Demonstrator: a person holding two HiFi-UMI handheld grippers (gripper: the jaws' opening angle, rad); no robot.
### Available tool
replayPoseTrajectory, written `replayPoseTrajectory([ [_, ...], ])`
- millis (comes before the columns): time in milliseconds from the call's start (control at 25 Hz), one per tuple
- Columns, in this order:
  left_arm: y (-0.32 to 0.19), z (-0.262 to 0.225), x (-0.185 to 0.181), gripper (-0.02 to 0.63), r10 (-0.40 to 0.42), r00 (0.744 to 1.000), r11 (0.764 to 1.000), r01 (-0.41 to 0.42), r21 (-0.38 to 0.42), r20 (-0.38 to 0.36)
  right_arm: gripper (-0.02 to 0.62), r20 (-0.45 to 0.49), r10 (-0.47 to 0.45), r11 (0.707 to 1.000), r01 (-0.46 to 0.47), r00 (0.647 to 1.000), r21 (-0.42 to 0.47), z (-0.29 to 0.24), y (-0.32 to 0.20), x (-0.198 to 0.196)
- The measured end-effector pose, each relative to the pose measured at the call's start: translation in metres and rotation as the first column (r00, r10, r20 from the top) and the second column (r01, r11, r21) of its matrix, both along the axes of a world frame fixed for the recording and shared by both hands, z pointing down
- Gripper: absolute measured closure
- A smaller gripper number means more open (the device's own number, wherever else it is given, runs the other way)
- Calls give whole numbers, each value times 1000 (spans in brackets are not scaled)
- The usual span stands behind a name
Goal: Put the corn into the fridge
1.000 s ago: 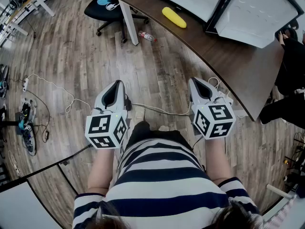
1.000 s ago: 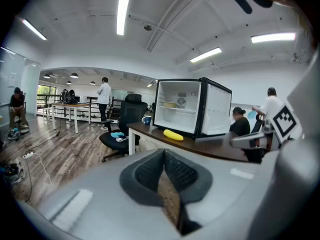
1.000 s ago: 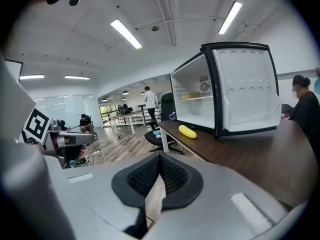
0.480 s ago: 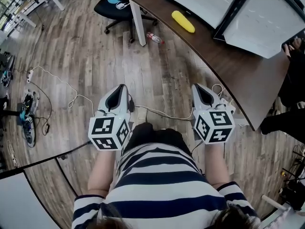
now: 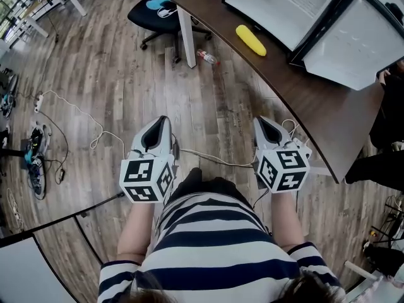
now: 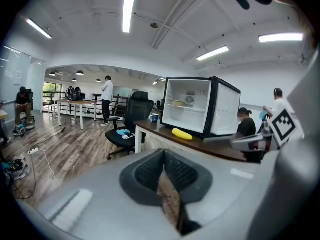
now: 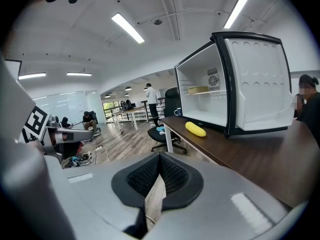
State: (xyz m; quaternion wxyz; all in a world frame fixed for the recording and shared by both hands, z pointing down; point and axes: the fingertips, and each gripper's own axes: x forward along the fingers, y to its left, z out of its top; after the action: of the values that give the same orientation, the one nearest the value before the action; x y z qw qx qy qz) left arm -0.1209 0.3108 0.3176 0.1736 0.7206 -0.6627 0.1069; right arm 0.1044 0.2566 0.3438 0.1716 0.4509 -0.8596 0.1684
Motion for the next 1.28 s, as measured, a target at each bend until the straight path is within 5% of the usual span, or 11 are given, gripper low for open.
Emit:
replayPoseTrajectory([
  [680,-84,20,-77,606,89,996,996,-90,-28,-32,600,-71,-18,1000,17,997,-26,11,-77,-106],
  [1280,-142,22,-100,606,90,995,996,-91,-18,-32,597,-105,43,999,-45,994,-17,17,-144,-103],
])
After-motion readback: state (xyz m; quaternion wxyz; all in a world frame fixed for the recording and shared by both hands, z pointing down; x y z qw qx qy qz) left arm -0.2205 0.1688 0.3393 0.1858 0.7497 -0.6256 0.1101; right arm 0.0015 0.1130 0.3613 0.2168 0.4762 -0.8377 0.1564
